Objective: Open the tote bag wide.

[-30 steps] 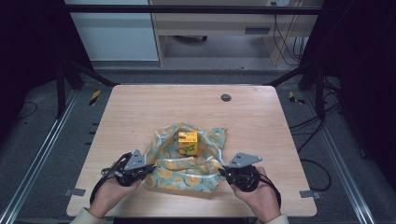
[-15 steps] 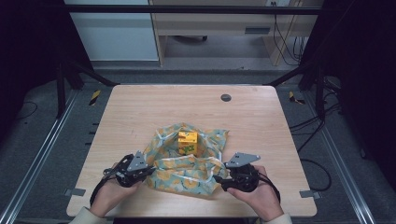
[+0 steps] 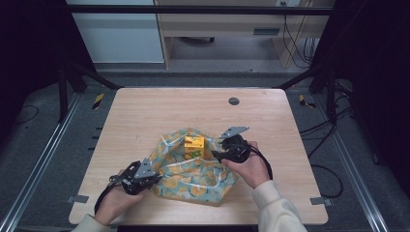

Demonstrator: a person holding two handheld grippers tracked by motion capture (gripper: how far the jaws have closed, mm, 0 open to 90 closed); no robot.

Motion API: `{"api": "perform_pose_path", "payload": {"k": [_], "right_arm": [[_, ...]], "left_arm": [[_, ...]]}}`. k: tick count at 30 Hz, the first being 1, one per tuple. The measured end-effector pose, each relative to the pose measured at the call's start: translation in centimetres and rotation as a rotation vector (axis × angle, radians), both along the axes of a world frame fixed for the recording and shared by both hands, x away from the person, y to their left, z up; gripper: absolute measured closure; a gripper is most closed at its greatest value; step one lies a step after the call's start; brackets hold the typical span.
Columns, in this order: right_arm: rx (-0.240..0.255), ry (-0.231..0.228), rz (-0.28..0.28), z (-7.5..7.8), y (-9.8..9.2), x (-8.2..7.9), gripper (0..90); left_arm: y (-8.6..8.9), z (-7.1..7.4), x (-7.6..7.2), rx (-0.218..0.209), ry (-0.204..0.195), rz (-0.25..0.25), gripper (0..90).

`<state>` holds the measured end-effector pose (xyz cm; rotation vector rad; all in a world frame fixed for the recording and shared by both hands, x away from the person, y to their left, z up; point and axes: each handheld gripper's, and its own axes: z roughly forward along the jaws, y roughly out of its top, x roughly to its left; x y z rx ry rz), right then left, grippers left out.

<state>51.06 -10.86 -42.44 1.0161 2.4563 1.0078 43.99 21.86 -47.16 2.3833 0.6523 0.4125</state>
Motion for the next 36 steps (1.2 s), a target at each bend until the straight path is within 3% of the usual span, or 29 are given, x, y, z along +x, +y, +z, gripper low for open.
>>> {"api": "perform_pose_path", "payload": {"k": [1, 2, 6, 11, 15, 17, 22, 25, 27, 28, 29, 30, 31, 33, 35, 36], "right_arm": [[-0.005, 0.011, 0.006, -0.3, 0.1, 0.4, 58.0], [-0.021, 0.023, 0.001, -0.5, 0.2, 1.0, 71.9], [-0.008, 0.001, -0.015, 0.3, 0.1, 2.2, 88.1], [0.017, -0.036, -0.038, 1.9, 0.4, 4.0, 89.5], [0.026, -0.024, -0.051, 1.8, 0.8, 5.5, 89.5], [0.020, 0.028, -0.073, 0.4, 1.1, 6.8, 89.5], [-0.019, 0.092, -0.083, -1.7, 1.4, 7.5, 89.2], [-0.018, 0.109, -0.090, -2.5, 1.2, 7.6, 86.2], [0.000, 0.070, -0.093, -1.9, 1.0, 7.1, 75.7], [0.000, 0.070, -0.093, -1.9, 1.0, 7.1, 75.7], [0.011, 0.024, -0.104, -0.8, 0.8, 6.6, 60.7], [0.011, 0.024, -0.104, -0.8, 0.8, 6.6, 60.7], [0.025, -0.020, -0.106, 0.4, 0.6, 5.9, 53.9], [0.028, -0.037, -0.099, 1.0, 0.5, 5.5, 49.5], [0.022, -0.085, -0.102, 2.7, 0.3, 3.8, 39.9], [0.022, -0.085, -0.102, 2.7, 0.3, 3.8, 39.9]], "left_arm": [[0.0, 0.0, 0.0, 0.001, 0.002, -0.002, 87.5], [-0.1, 0.0, 0.0, 0.003, 0.002, -0.003, 87.6], [-0.6, 0.0, -0.2, -0.016, 0.006, -0.014, 87.8], [-1.3, 0.2, -0.4, -0.022, -0.006, -0.031, 87.9], [-1.7, -0.1, -0.4, -0.002, 0.006, -0.037, 87.8], [-1.6, -0.4, -0.2, 0.004, 0.019, -0.035, 87.8], [-1.7, -0.8, -0.1, 0.025, 0.040, -0.028, 87.7], [-1.8, -0.7, -0.2, 0.023, 0.026, -0.034, 86.6], [-1.7, -0.2, -0.4, -0.008, -0.012, -0.018, 78.8], [-1.7, -0.2, -0.4, -0.008, -0.012, -0.018, 75.0], [-1.6, 0.3, -0.6, -0.034, -0.045, -0.005, 70.3], [-1.6, 0.3, -0.6, -0.034, -0.045, -0.005, 65.6], [-1.3, 1.1, -0.8, -0.059, -0.075, 0.014, 62.7], [-1.2, 1.5, -0.9, -0.076, -0.085, 0.018, 58.9], [-0.9, 2.4, -1.1, -0.125, -0.104, 0.034, 54.8], [-0.8, 3.0, -1.1, -0.143, -0.117, 0.038, 54.8]]}}
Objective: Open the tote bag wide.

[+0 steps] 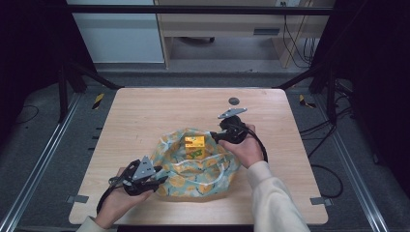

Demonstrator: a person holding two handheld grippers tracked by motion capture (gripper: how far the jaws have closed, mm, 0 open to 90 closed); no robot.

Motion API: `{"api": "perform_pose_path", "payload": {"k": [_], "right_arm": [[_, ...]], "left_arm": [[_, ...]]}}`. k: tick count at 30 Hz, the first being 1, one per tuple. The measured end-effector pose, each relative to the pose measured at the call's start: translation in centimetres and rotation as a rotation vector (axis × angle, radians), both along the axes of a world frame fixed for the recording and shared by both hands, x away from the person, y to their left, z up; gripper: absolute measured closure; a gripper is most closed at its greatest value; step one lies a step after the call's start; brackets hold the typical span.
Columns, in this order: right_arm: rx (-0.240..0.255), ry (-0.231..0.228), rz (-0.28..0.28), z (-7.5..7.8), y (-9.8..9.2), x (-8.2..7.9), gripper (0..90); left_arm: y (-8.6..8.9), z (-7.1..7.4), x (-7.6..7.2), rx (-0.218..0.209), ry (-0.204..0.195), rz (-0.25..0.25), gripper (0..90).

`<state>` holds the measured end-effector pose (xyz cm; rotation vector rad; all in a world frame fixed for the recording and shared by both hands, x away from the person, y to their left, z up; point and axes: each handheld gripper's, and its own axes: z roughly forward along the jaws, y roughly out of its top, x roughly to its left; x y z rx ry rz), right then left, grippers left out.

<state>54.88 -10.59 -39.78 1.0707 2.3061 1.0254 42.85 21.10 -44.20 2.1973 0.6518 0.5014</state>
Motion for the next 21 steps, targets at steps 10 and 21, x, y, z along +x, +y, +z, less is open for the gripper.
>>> {"api": "perform_pose_path", "payload": {"k": [10, 21], "right_arm": [[0.014, -0.036, -0.001, 1.8, -2.1, -5.8, 27.1], [0.021, 0.043, -0.028, -2.3, -3.2, -9.4, 21.8]], "left_arm": [[0.3, 3.7, 2.2, -0.015, -0.087, 0.044, 48.9], [-0.9, 1.8, 7.0, 0.062, -0.041, 0.078, 42.9]]}}
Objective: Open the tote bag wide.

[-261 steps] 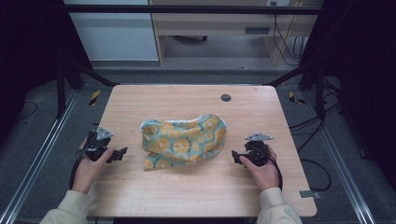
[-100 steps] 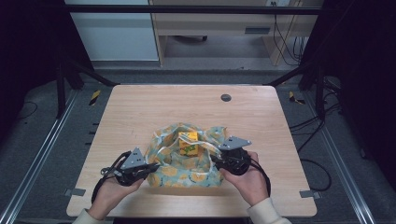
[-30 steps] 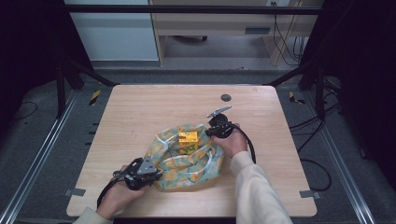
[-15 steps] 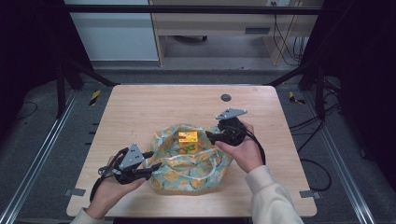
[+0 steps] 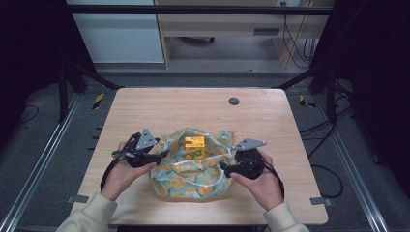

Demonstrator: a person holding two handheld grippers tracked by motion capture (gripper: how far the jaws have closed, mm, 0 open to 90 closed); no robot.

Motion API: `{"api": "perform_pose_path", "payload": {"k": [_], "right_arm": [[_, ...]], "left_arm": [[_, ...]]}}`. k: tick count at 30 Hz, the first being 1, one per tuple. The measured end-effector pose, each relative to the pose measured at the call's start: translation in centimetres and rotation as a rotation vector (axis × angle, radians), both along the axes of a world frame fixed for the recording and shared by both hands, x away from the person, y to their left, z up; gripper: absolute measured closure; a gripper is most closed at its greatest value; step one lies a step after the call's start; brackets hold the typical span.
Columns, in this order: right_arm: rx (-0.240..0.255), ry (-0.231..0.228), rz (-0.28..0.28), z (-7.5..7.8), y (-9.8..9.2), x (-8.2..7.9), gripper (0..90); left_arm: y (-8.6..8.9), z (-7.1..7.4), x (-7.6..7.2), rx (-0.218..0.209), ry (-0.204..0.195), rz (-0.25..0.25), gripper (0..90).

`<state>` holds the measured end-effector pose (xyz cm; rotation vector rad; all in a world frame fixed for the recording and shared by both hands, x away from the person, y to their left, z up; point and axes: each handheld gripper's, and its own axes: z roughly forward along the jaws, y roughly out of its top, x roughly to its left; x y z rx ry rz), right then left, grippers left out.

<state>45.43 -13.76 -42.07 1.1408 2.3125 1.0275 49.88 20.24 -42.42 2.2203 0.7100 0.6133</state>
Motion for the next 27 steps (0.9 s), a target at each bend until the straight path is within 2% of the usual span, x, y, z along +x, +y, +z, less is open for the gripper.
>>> {"api": "perform_pose_path", "payload": {"k": [2, 4, 8, 9, 11, 12, 13, 14, 15, 16, 18, 19, 23, 27], "right_arm": [[0.004, 0.031, -0.010, -1.2, -0.1, -0.1, 20.9], [0.006, 0.055, -0.017, -2.3, -0.3, -0.1, 21.1], [0.023, 0.092, -0.032, -3.4, -0.3, -0.1, 20.0], [0.021, 0.096, -0.023, -3.5, -0.3, -0.1, 25.3], [0.016, 0.086, -0.001, -3.7, -0.3, -0.1, 43.7], [0.016, 0.083, 0.021, -3.6, -0.3, -0.2, 62.9], [0.016, 0.083, 0.021, -3.6, -0.3, -0.2, 62.9], [0.013, 0.079, 0.035, -3.4, -0.3, -0.3, 76.1], [0.013, 0.079, 0.035, -3.4, -0.3, -0.3, 76.1], [0.014, 0.069, 0.040, -3.3, -0.4, -0.3, 81.0], [0.010, 0.032, 0.039, -2.6, -1.0, -0.1, 88.6], [0.010, 0.032, 0.039, -2.6, -1.0, -0.1, 88.6], [-0.007, 0.023, 0.018, -2.6, -2.1, 0.2, 89.0], [-0.001, 0.034, 0.003, -3.7, -2.9, 0.6, 89.0]], "left_arm": [[-0.1, -0.7, 0.6, 0.017, 0.009, 0.010, 43.2], [-0.2, -1.1, 1.0, 0.029, 0.016, 0.010, 47.3], [-0.3, -1.8, 1.4, 0.013, 0.046, -0.001, 64.1], [-0.3, -1.8, 1.5, 0.012, 0.047, 0.000, 69.5], [-0.3, -1.8, 1.6, 0.005, 0.050, 0.002, 77.5], [-0.1, -1.5, 1.7, -0.010, 0.040, 0.014, 83.0], [-0.1, -1.5, 1.7, -0.010, 0.040, 0.014, 84.5], [0.1, -0.9, 1.8, -0.029, 0.018, 0.027, 85.3], [0.1, -0.9, 1.8, -0.029, 0.018, 0.027, 86.1], [0.2, -0.6, 1.8, -0.040, 0.004, 0.037, 86.1], [0.6, -0.1, 2.0, -0.030, -0.017, 0.049, 87.0], [0.8, 0.0, 2.2, -0.020, -0.026, 0.056, 87.0], [1.4, -0.6, 3.0, -0.006, -0.010, 0.081, 87.5], [1.8, -1.7, 3.5, 0.007, 0.006, 0.088, 87.6]]}}
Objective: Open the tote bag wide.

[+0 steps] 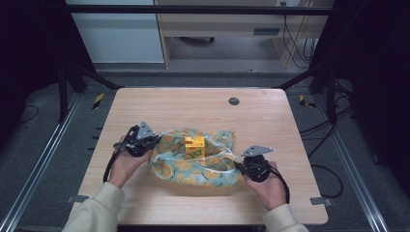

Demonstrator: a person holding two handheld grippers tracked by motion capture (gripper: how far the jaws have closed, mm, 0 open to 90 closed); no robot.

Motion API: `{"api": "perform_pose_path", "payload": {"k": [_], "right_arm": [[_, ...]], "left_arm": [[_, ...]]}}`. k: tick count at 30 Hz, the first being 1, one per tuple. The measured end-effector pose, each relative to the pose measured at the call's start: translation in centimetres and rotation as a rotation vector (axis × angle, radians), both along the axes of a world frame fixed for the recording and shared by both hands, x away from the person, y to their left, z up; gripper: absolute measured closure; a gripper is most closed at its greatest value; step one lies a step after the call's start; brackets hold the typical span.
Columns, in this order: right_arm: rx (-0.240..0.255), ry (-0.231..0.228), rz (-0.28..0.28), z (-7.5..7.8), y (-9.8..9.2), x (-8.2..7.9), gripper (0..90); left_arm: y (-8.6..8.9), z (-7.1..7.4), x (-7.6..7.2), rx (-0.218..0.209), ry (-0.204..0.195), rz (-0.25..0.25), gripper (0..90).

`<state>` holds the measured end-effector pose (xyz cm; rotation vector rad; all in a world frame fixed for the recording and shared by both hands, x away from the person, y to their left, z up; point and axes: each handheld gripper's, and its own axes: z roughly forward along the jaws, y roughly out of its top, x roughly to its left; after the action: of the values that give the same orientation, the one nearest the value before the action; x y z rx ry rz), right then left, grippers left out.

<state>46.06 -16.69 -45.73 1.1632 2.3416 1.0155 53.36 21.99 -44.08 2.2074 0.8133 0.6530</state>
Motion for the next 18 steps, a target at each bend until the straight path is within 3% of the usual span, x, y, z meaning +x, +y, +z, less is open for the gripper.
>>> {"api": "perform_pose_path", "payload": {"k": [9, 18], "right_arm": [[-0.012, 0.030, -0.001, -1.4, -0.4, 0.1, 89.3], [-0.042, 0.074, -0.003, -2.3, -0.4, 0.5, 89.6]], "left_arm": [[-0.2, -2.1, 0.5, 0.032, 0.024, 0.001, 87.6], [-0.4, -3.0, 1.0, 0.022, 0.046, 0.001, 88.0]]}}
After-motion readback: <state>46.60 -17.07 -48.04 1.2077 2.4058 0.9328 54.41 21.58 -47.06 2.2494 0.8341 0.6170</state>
